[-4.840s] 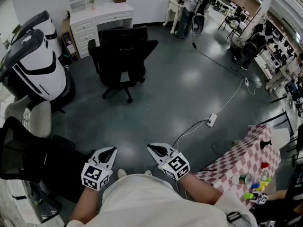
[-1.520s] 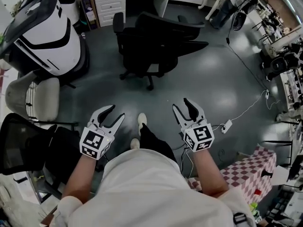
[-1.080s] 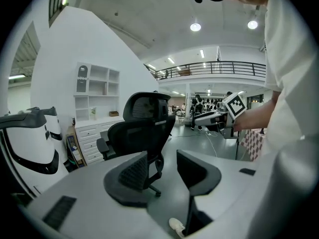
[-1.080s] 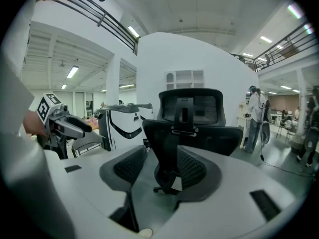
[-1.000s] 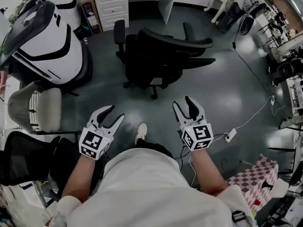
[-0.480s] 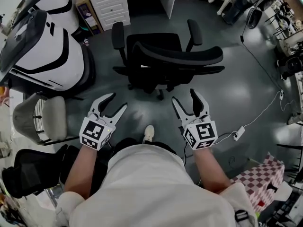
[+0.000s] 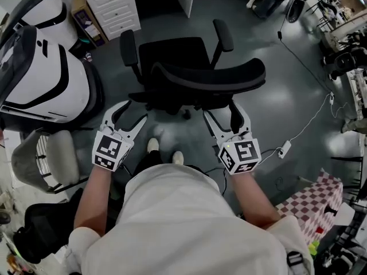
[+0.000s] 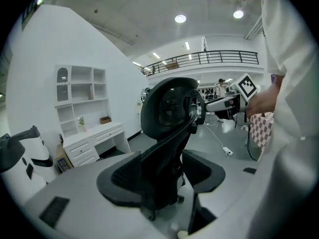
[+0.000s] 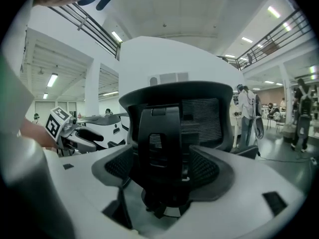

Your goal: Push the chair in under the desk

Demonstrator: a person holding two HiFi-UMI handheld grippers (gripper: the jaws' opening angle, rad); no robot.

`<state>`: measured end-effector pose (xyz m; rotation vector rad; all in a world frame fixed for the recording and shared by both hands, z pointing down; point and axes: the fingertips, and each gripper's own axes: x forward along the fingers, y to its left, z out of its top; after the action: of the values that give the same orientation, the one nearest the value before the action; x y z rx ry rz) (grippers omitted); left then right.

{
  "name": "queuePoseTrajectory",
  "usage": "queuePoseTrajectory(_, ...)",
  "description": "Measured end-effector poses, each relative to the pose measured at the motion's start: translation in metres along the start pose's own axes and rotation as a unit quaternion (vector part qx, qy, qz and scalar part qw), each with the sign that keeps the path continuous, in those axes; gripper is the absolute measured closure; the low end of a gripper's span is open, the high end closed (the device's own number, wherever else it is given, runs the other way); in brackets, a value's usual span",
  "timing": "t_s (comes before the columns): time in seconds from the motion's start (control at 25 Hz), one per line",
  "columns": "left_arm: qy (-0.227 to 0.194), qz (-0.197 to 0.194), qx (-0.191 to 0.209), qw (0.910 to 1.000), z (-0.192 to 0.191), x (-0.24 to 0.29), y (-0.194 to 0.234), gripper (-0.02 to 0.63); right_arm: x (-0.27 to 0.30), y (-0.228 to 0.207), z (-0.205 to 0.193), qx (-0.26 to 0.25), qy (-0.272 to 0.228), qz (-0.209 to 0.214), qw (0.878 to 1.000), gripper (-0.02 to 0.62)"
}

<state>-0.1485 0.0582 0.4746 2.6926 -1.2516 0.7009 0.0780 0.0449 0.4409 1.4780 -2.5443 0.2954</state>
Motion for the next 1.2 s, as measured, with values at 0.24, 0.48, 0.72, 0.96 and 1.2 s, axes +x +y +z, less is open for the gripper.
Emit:
queuePoseTrajectory(0.24, 0.02, -0.051, 0.059, 0.9968, 0.0, 0.027, 0.013, 0.334, 0.011, 0.002, 0.005, -0.004, 0.013, -0.022, 1.0, 0.265)
queuePoseTrajectory(0.48, 0.048, -0.083, 0.125, 0.9875, -0.009, 0.049, 0.022, 0.333, 0.02, -0.003, 0.006, -0.004, 0.019, -0.052, 0.998, 0.267)
queuePoseTrajectory(0.72, 0.039, -0.13, 0.146, 0.9799, -0.012, 0.062, 0.016, 0.365, 0.024, -0.009, 0.008, 0.003, 0.016, -0.065, 0.998, 0.267)
queuePoseTrajectory(0.96, 0.026, -0.167, 0.155, 0.9734, -0.01, 0.067, 0.019, 0.38, 0.03, -0.013, 0.01, 0.006, 0.011, -0.078, 0.997, 0.267)
queuePoseTrajectory(1.2, 0.018, -0.181, 0.158, 0.9706, -0.008, 0.072, 0.02, 0.387, 0.034, -0.017, 0.012, 0.006, 0.007, -0.087, 0.996, 0.268)
